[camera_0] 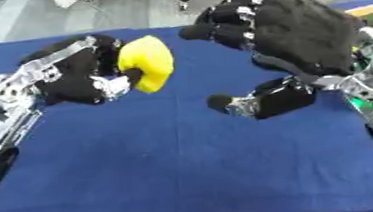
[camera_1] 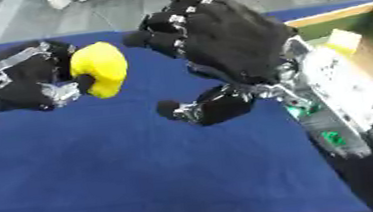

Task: Pick up the objects with one hand, pass them to the other hand, and then place them into the box on the other side of the table.

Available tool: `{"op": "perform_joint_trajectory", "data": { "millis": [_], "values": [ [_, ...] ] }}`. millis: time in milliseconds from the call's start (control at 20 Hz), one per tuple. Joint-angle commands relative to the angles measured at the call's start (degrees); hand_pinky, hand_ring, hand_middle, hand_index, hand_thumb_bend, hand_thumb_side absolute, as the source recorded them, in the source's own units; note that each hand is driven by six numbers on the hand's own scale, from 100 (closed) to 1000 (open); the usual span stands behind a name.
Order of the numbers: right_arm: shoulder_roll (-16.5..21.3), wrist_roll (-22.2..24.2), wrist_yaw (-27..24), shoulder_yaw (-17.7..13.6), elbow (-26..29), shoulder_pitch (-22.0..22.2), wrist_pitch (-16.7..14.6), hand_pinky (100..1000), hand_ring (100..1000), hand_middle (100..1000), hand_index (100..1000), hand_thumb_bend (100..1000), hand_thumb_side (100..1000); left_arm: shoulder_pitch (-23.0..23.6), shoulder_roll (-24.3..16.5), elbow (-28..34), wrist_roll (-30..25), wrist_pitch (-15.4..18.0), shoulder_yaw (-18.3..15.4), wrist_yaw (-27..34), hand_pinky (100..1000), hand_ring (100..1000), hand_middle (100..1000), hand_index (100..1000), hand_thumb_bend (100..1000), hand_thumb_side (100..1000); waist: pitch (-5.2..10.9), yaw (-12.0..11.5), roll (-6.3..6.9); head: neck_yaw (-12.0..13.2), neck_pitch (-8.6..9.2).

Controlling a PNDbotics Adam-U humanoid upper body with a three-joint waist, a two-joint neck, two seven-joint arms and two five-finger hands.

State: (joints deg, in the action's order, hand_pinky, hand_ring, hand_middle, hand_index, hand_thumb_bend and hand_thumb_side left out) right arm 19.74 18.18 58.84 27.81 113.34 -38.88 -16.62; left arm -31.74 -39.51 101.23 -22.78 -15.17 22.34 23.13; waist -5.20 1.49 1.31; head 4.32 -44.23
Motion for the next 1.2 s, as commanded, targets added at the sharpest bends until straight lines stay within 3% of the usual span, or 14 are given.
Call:
{"op": "perform_joint_trajectory", "data": {
  "millis": [50,750,1200],
  "values": [
    [-0.35,-0.06,-0.74,-0.10,0.39,-1.34,0.27,754,688,719,900,399,409,-1.49,-1.10,0.76,-0.93,-0.06,0.18,0.29,699,494,460,569,143,150,1.17,-0.07,-0.71,0.18,0.12],
    [-1.19,-0.36,0.11,0.35,0.14,-1.97,0.46,721,623,658,880,387,392,-3.09,-0.63,4.38,-3.42,-2.86,3.26,1.93,703,499,461,569,142,154,1.21,0.01,-0.57,0.08,0.12],
    [-1.27,-1.90,-0.25,0.93,-0.01,-1.89,2.81,702,578,637,844,350,351,-3.42,-0.41,4.54,-4.22,-3.71,4.12,1.75,705,502,462,569,142,155,1.20,0.12,-0.49,0.05,0.12]
  ]
}}
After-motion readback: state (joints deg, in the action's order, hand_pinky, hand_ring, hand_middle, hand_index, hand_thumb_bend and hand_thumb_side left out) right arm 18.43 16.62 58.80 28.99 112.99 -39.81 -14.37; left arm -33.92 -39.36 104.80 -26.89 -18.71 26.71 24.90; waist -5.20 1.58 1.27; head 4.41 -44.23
